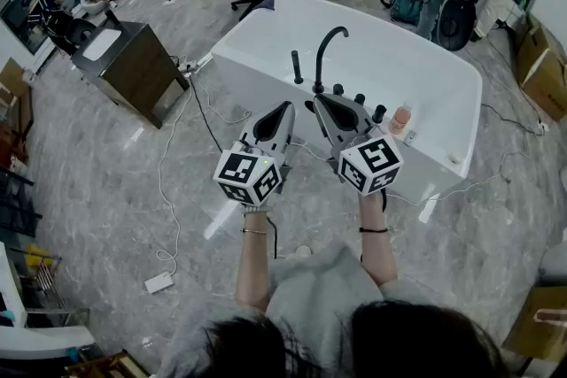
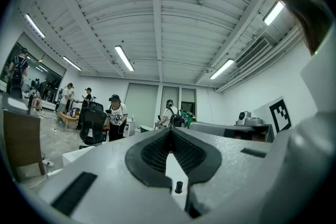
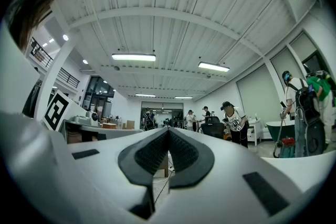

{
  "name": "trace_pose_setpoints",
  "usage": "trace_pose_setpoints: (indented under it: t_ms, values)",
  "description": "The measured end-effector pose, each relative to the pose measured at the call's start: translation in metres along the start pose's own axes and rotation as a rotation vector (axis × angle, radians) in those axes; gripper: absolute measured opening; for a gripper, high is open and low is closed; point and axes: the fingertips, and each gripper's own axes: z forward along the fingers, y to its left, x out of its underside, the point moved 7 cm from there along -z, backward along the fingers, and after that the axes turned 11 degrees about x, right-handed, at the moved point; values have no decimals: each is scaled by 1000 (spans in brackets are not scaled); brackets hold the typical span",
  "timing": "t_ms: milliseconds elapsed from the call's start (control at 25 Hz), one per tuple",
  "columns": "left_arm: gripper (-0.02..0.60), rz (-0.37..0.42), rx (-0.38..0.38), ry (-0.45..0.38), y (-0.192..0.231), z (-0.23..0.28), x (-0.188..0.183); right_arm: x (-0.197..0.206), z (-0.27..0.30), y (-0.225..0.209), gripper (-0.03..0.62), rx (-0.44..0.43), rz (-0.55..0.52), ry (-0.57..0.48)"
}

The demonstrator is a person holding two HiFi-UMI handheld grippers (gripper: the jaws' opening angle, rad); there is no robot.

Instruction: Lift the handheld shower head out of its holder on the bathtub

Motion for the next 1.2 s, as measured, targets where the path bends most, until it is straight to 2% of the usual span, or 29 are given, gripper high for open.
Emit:
trace_pose_setpoints:
  t_ms: [560, 880, 1200]
  values:
    - [5, 8, 4, 6, 2, 10, 1, 0, 4, -7, -1, -8, -1, -1]
    - [5, -13, 4, 7, -24, 20, 17, 7, -24, -21, -2, 4, 15, 4]
    - [5, -51, -1, 30, -46, 22, 36, 20, -40, -20, -1, -7, 18, 51]
